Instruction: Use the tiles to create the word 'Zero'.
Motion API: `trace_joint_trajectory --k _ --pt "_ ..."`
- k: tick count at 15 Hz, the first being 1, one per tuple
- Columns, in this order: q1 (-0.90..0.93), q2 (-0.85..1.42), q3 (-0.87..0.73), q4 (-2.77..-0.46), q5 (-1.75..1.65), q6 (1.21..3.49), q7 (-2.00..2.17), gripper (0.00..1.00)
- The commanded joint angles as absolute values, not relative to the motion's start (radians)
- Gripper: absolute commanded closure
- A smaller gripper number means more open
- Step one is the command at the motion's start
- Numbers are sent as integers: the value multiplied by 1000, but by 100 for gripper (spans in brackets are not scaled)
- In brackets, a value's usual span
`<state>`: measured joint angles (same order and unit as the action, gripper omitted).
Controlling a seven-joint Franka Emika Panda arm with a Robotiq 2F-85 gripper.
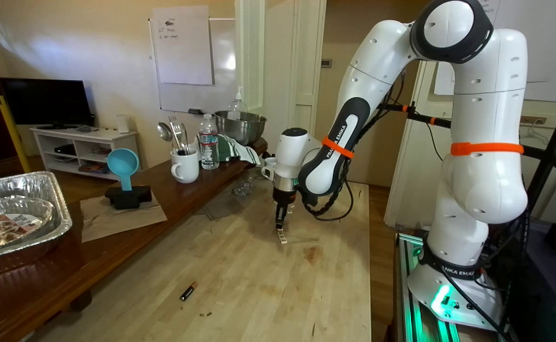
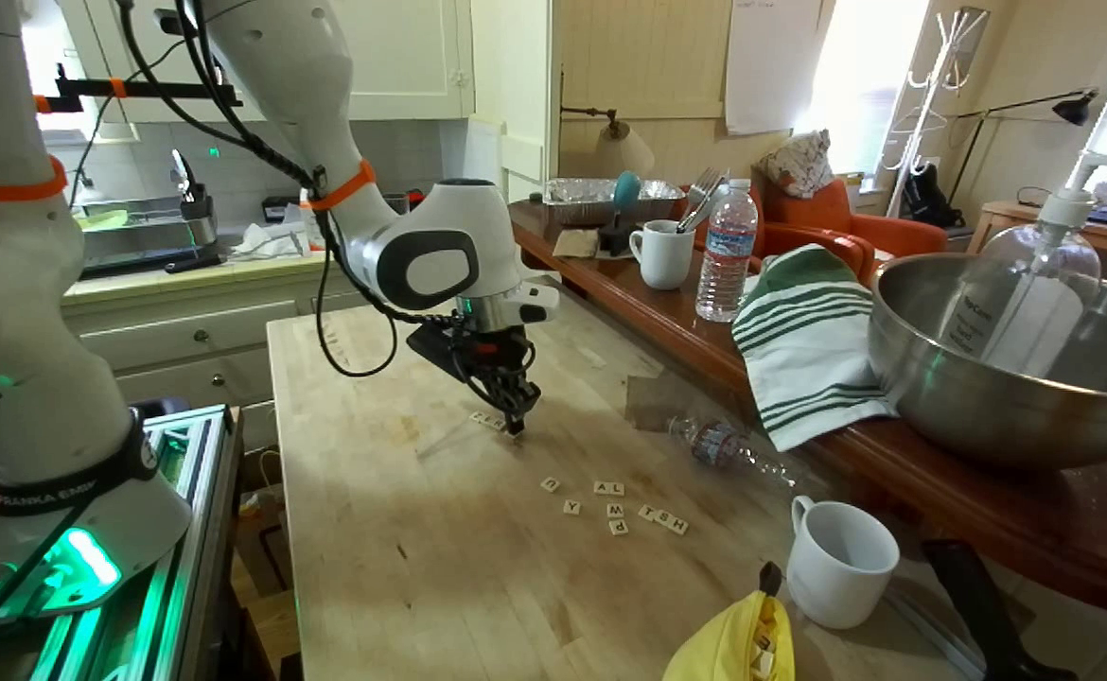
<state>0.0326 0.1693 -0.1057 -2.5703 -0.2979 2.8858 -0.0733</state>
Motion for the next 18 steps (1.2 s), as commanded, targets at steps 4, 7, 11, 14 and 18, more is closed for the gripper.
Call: trace_joint_trajectory --k 4,7,11,14,18 --pt "46 199 -104 -2612 -329 2923 -19 100" --pt "48 195 -100 -2617 -325 2922 -20 100" --pt "50 192 -96 -2623 -323 2928 -21 100" --pt "50 189 -93 -2629 -322 2931 -24 100" --pt "50 189 -90 -2632 -323 2933 -30 100"
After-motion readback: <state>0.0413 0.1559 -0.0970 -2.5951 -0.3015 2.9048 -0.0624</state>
